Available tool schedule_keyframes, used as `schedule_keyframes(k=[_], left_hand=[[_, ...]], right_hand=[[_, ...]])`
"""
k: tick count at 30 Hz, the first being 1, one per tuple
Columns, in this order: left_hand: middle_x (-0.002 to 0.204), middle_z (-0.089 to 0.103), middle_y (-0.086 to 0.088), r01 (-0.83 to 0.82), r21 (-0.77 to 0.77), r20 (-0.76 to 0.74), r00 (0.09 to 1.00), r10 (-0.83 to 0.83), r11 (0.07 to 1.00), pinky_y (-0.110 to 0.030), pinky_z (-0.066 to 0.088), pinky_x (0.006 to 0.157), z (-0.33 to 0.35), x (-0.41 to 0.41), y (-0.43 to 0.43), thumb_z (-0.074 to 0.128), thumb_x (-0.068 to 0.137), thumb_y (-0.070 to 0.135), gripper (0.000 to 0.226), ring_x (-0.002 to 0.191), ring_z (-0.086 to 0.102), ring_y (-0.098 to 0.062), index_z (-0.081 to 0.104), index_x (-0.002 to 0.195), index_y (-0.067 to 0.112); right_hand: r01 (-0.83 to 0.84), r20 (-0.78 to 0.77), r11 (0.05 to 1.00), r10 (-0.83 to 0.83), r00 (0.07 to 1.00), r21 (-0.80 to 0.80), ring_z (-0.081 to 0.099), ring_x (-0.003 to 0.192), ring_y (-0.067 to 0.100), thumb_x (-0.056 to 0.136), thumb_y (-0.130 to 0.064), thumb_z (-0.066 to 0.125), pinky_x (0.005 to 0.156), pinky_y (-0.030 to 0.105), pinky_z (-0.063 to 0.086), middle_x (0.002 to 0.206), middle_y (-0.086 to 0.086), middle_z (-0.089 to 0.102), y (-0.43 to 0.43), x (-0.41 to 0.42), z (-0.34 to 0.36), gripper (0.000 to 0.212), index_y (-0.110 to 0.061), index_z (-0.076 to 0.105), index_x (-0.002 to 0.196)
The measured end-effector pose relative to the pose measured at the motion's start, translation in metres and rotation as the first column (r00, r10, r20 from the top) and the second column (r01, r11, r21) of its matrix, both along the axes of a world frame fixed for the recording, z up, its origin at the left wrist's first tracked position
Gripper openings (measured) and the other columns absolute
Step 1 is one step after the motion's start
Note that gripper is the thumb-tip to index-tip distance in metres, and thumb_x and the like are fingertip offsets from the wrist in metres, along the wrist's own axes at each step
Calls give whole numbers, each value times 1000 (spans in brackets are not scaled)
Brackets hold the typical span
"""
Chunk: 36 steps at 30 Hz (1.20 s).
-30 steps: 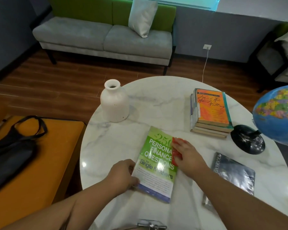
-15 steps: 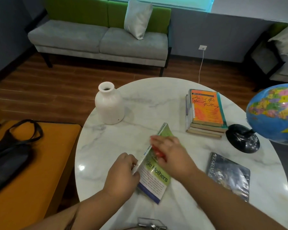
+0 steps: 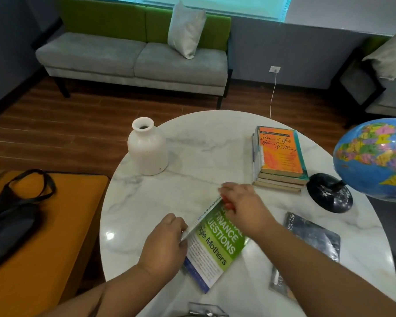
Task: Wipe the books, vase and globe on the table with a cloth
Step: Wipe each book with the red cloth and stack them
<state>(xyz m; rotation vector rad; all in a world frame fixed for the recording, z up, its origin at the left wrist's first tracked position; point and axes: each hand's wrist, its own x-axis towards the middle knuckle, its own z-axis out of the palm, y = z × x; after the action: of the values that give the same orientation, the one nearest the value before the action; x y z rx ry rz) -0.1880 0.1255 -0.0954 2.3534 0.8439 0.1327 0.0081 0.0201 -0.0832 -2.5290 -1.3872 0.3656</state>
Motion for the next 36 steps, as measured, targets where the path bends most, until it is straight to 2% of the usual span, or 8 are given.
schedule_keyframes(k=[4,7,11,17,23,28,32,36], left_hand=[[92,48,13,-30,-78,21,999,32,996,-18,48,73,-1,-5,6,61,87,15,15,82,55,-6,56,91,28],[89,50,13,-40,-143,84,995,52,989,-13,46,71,6,-5,10,64,85,12,17,82,55,-2,59,87,28],[86,52,12,-3,-148,213,976,35,989,-10,45,69,29,-1,16,67,83,8,22,85,53,3,61,83,29],[85,54,11,116,116,483,861,-158,986,-5,41,71,59,11,28,76,76,4,23,84,52,3,73,94,19],[97,47,12,386,310,249,849,-466,869,-16,48,70,-13,-18,41,63,86,21,12,85,53,-7,64,97,25],[104,54,8,490,357,147,811,-566,795,-22,52,68,-59,-43,42,46,94,29,17,94,51,-9,60,103,26],[107,57,11,523,354,104,802,-589,775,-20,53,69,-71,-49,40,54,80,23,28,97,50,-7,62,107,28],[100,60,18,497,364,83,825,-559,788,-18,51,50,-68,-52,37,52,76,26,33,86,49,-5,63,105,33]], right_hand=[[681,-490,728,-568,662,77,65,80,26,85,-9,59,68,33,57,110,11,67,-22,22,13,43,-20,59,126],[755,-810,653,-476,343,-64,54,40,25,85,1,48,37,22,34,65,18,66,-33,17,27,43,-25,51,119],[627,-791,775,-433,432,-81,60,50,29,80,6,46,49,33,33,70,21,68,-33,14,49,30,-5,66,98],[750,-864,618,-219,454,237,57,55,28,87,7,49,46,29,34,80,19,69,-34,20,71,29,-12,63,102],[647,-653,759,-526,545,-73,65,48,15,83,10,55,45,26,52,85,10,62,-58,17,56,32,-12,60,105],[692,-600,716,-515,612,91,64,47,7,80,6,57,39,19,47,92,10,61,-37,-7,38,30,-17,59,99],[85,-286,972,-19,958,221,58,107,13,72,-16,54,90,19,45,117,2,57,-18,-67,-10,34,-18,66,104],[-430,-132,902,425,896,-18,34,137,28,75,-33,42,116,41,25,146,-7,42,-23,-65,-52,55,-30,55,128]])
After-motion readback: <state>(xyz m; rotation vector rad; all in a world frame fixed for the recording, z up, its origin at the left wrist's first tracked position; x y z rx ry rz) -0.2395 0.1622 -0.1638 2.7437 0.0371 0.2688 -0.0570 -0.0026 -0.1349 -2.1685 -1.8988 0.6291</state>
